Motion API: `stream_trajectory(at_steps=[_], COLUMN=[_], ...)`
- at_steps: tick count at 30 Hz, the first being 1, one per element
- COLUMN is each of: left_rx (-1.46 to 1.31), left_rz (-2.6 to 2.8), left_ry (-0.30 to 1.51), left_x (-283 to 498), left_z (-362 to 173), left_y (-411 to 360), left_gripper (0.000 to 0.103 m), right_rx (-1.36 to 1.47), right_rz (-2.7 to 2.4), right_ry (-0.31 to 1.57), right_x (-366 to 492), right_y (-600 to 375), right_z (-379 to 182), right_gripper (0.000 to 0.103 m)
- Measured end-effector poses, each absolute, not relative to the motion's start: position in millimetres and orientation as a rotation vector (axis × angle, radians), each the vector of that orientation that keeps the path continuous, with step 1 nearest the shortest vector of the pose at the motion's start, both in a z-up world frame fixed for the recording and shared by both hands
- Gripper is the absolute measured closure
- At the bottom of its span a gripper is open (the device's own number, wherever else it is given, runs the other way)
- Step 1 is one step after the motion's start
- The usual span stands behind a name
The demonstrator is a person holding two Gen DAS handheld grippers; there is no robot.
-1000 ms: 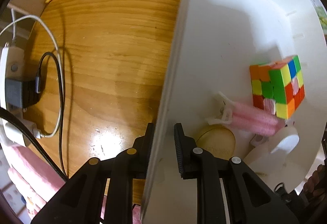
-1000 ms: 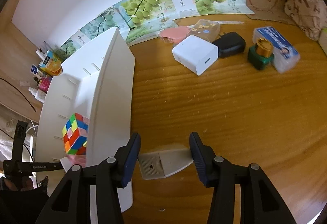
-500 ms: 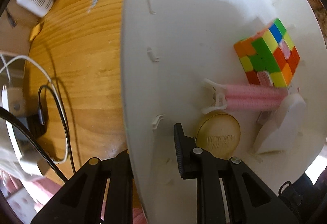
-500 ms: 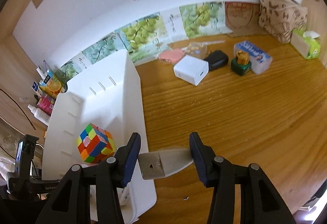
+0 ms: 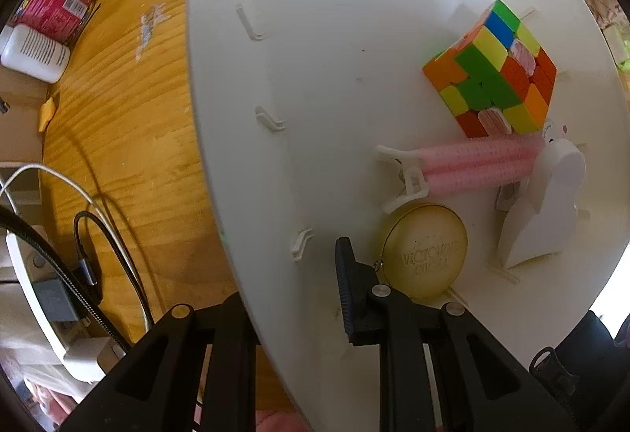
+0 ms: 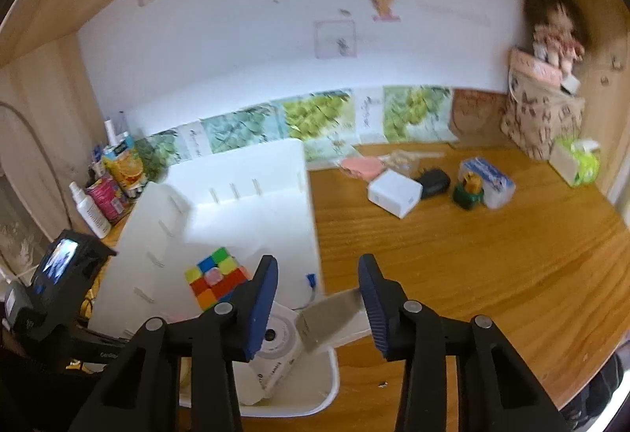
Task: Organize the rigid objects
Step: 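Carry the beige card with the right tool and release it in the tray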
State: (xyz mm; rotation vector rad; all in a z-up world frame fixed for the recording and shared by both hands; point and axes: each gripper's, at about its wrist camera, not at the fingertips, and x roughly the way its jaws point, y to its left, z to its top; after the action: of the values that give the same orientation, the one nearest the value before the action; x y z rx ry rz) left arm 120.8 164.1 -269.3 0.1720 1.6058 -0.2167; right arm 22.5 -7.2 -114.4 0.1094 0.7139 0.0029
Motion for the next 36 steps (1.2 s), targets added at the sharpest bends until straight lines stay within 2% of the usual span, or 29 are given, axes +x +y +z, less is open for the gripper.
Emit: stream_trajectory(at_steps=[4, 12, 22, 28, 30, 36], left_rx=[0.189, 0.187, 0.165, 0.146, 0.137, 0.080], left_rz=[-0.234, -0.250, -0.234, -0.207, -0.193, -0.142], left_ry=[1.602, 1.595, 1.600, 1.607, 1.610, 1.621], left_x=[117, 109, 110, 112, 113, 118], left_z=[-268, -264, -262, -265, -265, -267], left_y=[161, 162, 171, 175, 175, 181], left_gripper=[0.081, 0.082, 0.082, 0.083, 0.083, 0.083], right_rx=[0.050, -0.092, -0.109, -0.114, -0.113, -0.103], right_rz=[0.074, 0.223, 0.249, 0.283, 0.294, 0.321], right_ry=[0.702, 0.750, 0.750, 0.743, 0.736, 0.710], right_x=[18, 15, 14, 16, 16, 19], right_y=[14, 57, 60, 58, 57, 45], right_z=[-114, -124, -124, -122, -121, -118], right_gripper=[0.067, 0.067, 0.066, 0.059, 0.051, 0.040])
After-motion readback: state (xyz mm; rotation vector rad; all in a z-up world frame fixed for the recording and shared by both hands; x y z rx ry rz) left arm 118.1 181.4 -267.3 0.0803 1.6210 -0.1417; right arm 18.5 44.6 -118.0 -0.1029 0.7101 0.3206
